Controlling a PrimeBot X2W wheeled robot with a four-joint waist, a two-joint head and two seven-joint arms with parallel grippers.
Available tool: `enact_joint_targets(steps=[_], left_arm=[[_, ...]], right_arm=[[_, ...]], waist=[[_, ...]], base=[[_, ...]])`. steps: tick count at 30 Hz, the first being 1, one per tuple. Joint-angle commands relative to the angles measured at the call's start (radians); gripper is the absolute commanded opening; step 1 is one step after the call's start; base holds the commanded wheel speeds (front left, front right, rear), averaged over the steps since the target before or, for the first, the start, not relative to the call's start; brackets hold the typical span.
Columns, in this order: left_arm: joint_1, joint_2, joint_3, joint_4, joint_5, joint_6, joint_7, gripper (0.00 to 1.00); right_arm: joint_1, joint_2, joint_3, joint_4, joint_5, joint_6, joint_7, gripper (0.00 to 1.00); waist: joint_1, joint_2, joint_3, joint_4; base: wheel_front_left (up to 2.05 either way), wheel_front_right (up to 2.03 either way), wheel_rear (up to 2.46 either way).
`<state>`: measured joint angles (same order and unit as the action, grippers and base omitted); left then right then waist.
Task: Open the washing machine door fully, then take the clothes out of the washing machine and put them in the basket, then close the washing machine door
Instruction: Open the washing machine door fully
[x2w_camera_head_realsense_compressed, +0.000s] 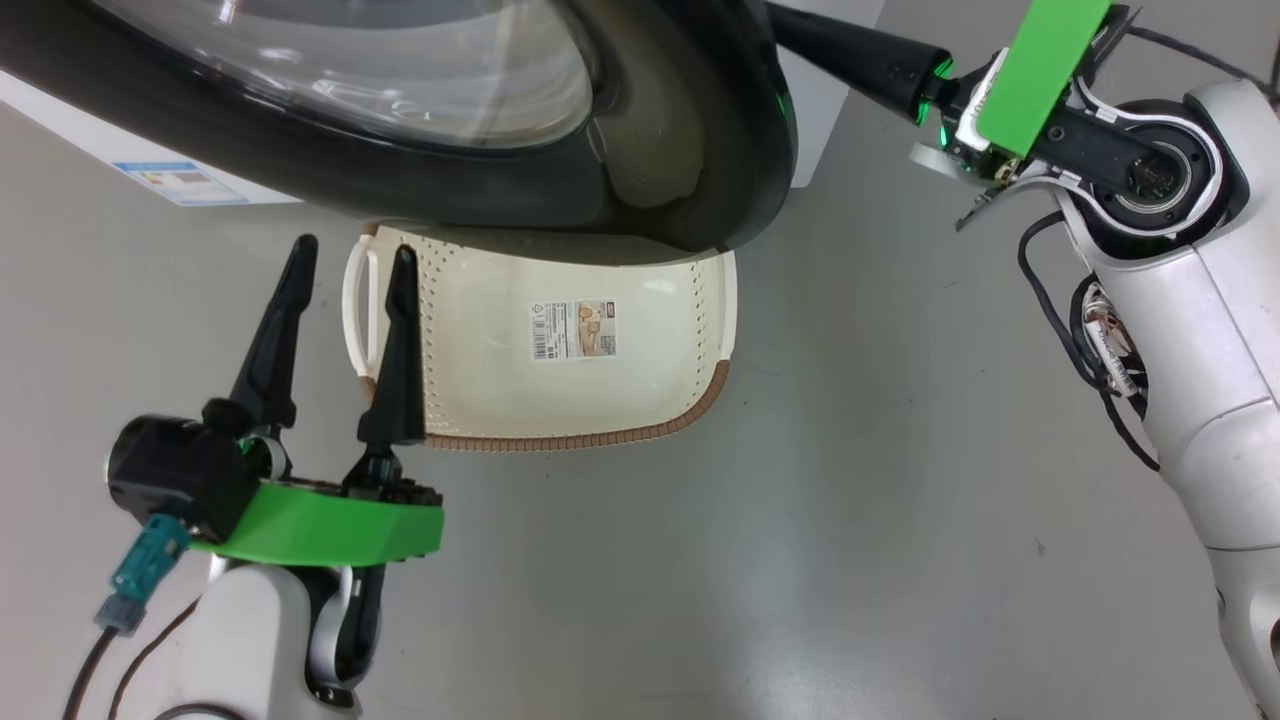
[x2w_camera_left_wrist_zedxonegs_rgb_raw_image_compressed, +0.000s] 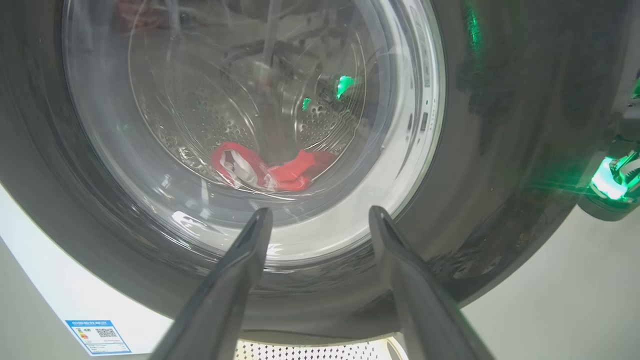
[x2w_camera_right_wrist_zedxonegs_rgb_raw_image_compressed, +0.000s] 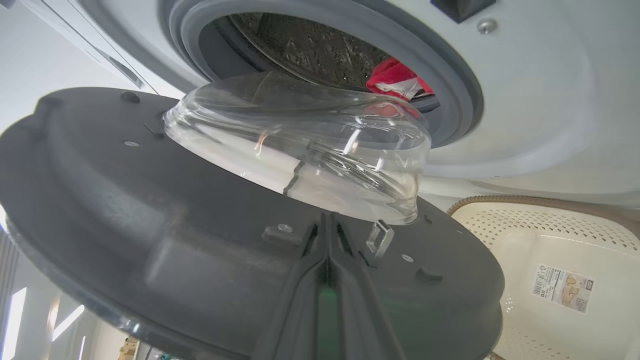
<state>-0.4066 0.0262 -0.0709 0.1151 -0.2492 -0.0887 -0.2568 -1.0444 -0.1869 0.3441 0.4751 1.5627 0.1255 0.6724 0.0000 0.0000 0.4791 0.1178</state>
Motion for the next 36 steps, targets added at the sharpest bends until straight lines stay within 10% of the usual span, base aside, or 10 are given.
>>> enact_joint_targets(steps=[1, 26, 36], left_arm=[[0.024, 0.024, 0.03, -0.019, -0.005, 0.006, -0.005, 1.0], [0.032, 0.024, 0.076, -0.009, 0.013, -0.001, -0.005, 1.0], [0.039, 0.024, 0.093, -0.021, 0.019, 0.003, -0.005, 1.0]], right_arm=[[0.024, 0.014, -0.002, -0.032, -0.012, 0.005, -0.011, 1.0], [0.17, -0.228, 0.324, -0.079, -0.499, 0.005, -0.828, 1.0], [0.241, -0.172, 0.157, -0.004, -0.788, 0.005, -0.934, 1.0]], waist=[[0.0, 0.0, 0.0, -0.001], [0.0, 0.0, -0.016, -0.053], [0.0, 0.0, -0.022, -0.066]], base=[[0.0, 0.0, 0.0], [0.0, 0.0, 0.0], [0.0, 0.0, 0.0]])
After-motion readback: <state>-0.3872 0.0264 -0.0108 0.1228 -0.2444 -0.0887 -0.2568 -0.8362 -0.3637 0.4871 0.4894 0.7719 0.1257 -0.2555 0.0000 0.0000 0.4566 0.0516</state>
